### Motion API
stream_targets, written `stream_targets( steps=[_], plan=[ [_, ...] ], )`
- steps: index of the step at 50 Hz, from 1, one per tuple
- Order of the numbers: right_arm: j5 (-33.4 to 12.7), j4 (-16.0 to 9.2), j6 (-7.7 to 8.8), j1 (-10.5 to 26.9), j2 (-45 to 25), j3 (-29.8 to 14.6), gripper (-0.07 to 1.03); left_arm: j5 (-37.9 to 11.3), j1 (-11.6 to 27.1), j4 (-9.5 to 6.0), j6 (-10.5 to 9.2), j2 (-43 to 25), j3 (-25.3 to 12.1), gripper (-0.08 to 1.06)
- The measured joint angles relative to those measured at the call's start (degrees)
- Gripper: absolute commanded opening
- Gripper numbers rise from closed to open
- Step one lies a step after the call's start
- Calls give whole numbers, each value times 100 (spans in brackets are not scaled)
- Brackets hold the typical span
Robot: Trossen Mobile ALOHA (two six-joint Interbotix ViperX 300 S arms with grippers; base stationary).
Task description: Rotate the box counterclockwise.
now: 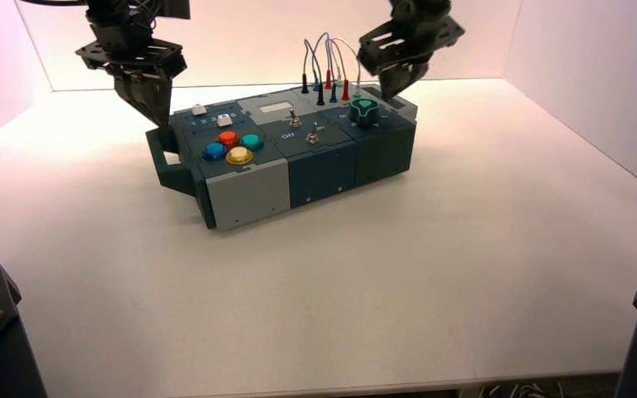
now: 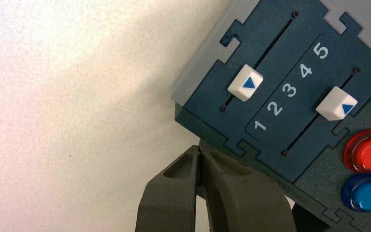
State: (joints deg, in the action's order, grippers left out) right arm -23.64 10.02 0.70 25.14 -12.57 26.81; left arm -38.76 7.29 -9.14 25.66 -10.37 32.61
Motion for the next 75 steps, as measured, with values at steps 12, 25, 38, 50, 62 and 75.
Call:
stream_targets(
  steps=[12, 25, 38, 50, 62, 75],
  plan=[
    [-563, 62, -35, -316, 158, -35, -2, 9, 9, 9, 0, 0, 9, -3],
    [-1222, 62, -44, -659, 53, -158, -2, 9, 0, 18, 0, 0, 9, -3],
    [-1345, -185, 62, -624, -308, -290, -2, 18, 9, 18, 0, 0, 9, -3],
    [-1213, -229, 88, -571, -536, -536, -2, 9, 9, 18, 0, 0, 9, -3],
    [-914, -229, 88, -580, -668, -747, -2, -70, 9, 18, 0, 62, 70, -3],
    [-668, -229, 97, -563, -870, -1011, -2, -281, 26, 9, 0, 299, 290, -3]
  ],
)
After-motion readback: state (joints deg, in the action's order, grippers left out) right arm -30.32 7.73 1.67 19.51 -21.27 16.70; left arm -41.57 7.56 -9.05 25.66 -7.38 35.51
